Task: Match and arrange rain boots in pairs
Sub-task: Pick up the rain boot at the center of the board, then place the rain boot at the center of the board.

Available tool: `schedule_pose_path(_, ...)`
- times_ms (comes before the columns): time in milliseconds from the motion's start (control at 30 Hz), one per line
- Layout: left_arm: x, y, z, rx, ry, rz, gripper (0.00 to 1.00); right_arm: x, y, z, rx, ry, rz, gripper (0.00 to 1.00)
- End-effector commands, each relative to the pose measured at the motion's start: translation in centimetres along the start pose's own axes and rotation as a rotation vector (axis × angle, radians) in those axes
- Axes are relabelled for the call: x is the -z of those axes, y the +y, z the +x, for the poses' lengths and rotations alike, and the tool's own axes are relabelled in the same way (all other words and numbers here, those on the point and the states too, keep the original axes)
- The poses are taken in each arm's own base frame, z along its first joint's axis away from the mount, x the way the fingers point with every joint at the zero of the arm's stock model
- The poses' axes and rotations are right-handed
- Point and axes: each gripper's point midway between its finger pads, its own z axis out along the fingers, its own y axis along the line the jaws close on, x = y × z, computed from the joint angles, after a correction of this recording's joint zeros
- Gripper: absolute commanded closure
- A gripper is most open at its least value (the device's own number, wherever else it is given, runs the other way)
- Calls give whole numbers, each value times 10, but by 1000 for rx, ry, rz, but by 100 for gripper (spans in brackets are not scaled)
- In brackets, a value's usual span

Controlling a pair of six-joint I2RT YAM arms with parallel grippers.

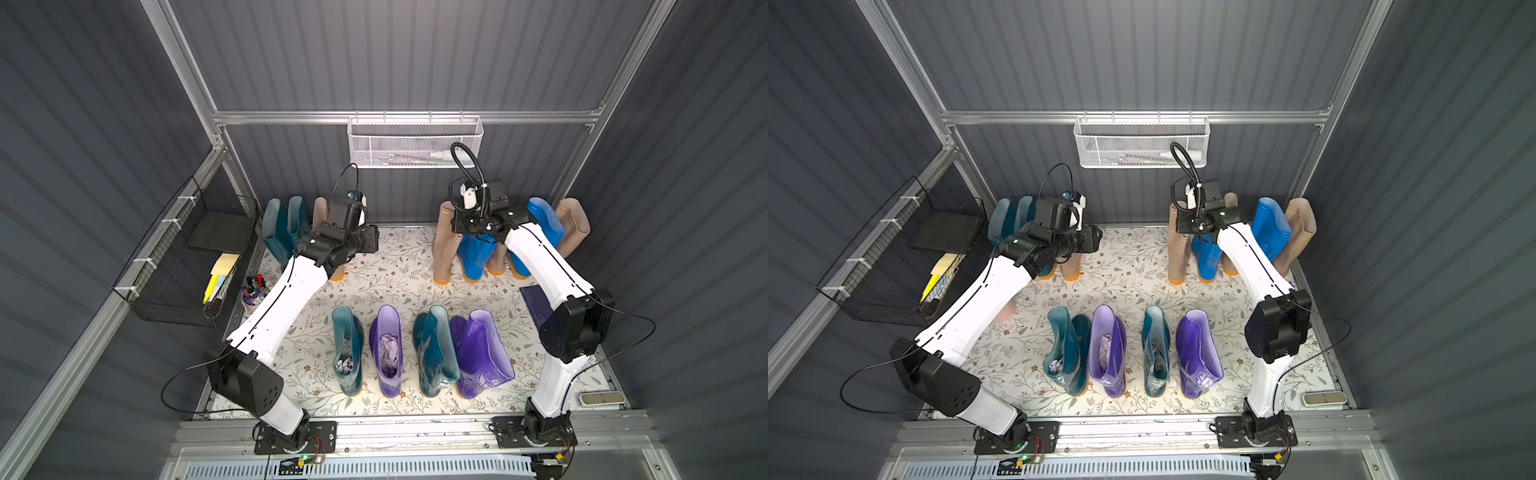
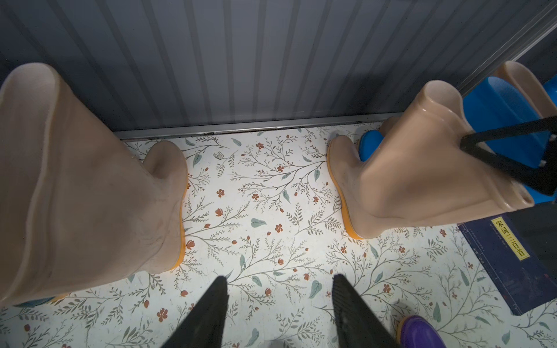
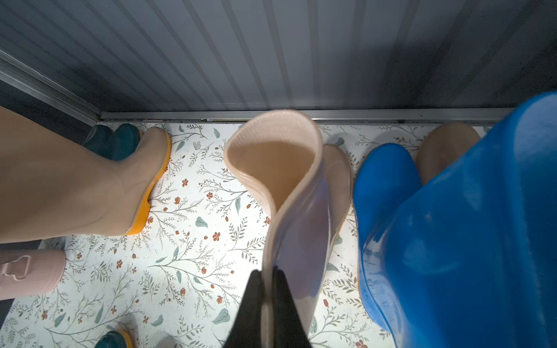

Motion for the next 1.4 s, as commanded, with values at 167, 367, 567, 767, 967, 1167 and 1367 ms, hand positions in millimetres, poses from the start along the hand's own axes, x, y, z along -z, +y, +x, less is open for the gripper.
schedule_pose_path(167, 23, 10, -9, -18, -33, -54, 42, 32, 68, -35, 108, -122, -134, 99)
schedule_pose_path(367, 35, 17, -8, -22, -44, -83, 41, 30, 108, -45, 169, -135, -185, 100)
schedule_pose_path(567, 43, 26, -3, -37, -38, -129, 39, 10, 144, -47, 190, -134, -249, 100)
schedule_pose_path(767, 54, 35, -3, -24, -75, -164, 37, -17, 177, -33, 195, -114, -307, 100)
schedule_pose_path(967, 52, 36, -1, -29, -59, -173, 36, -35, 202, -20, 174, -105, -355, 95)
schedule_pose_path(1167, 46, 31, 2, -22, -33, -148, 34, -32, 214, -18, 157, -103, -389, 85)
schedule_pose_path(1367, 38, 28, 2, -13, -20, -141, 27, -13, 215, -26, 159, -125, -399, 70)
